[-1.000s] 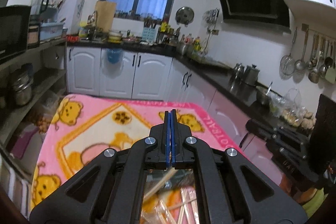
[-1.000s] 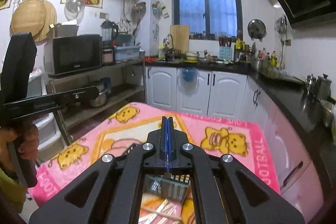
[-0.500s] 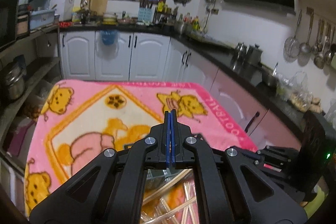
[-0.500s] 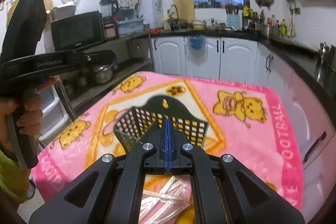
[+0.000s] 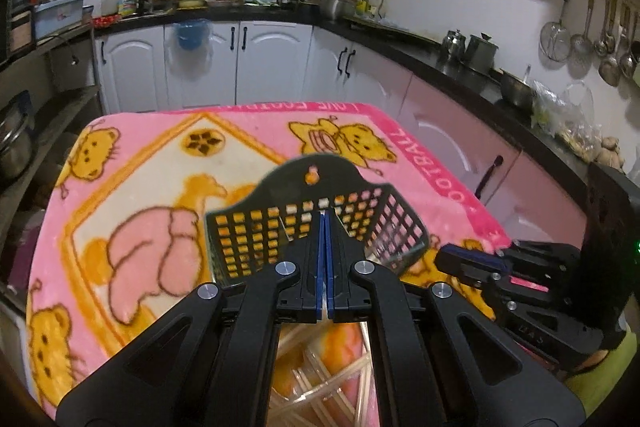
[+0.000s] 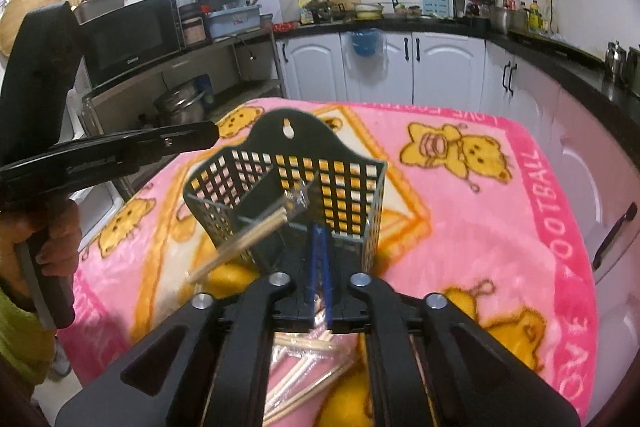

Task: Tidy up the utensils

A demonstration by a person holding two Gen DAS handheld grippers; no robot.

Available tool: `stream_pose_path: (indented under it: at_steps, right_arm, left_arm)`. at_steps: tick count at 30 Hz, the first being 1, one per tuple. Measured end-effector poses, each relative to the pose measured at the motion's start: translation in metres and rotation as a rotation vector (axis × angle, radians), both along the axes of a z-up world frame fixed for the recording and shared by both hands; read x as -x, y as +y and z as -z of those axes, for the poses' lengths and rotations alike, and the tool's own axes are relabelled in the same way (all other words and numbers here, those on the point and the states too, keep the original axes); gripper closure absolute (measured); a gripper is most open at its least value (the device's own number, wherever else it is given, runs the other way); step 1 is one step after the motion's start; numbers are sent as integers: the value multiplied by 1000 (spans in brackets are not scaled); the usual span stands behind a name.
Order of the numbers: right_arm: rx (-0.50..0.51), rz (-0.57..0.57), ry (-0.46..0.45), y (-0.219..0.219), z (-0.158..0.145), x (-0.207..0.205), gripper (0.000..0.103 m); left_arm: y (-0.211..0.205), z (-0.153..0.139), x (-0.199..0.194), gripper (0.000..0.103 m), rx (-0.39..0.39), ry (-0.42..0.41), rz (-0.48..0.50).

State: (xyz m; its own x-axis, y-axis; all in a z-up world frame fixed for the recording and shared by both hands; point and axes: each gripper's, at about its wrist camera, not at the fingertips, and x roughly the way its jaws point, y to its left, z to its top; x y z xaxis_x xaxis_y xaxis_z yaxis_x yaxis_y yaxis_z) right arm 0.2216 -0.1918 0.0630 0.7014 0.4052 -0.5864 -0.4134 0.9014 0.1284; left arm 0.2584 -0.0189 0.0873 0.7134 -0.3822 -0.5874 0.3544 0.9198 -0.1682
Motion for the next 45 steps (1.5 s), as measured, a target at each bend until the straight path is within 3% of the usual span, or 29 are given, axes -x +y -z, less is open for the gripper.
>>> stream_pose_path:
  at_steps: [1,9,12,15,26,45]
  right_arm:
    - [1,1,4,-1,2,0,85]
    - [18,-2,43,-2,23,8,76]
    - [18,-2,53,-2,28,11,74]
    - [20,-2,60,-2,33,15,71]
    - [20,6,91,-4,50,28,60]
    - [-10,8,197,-7,85,19,56]
  left_arm:
    - [-1,3,4,103,-6,-3,3]
    - [-3,23,28,101,-23,-1,29]
    - [0,31,34,89,-26,7,24]
    - [3,38,37,87,-24,22,21]
    - [14,66,43,60,-38,77,-1]
    - [31,122,25,50,-158,162,-45]
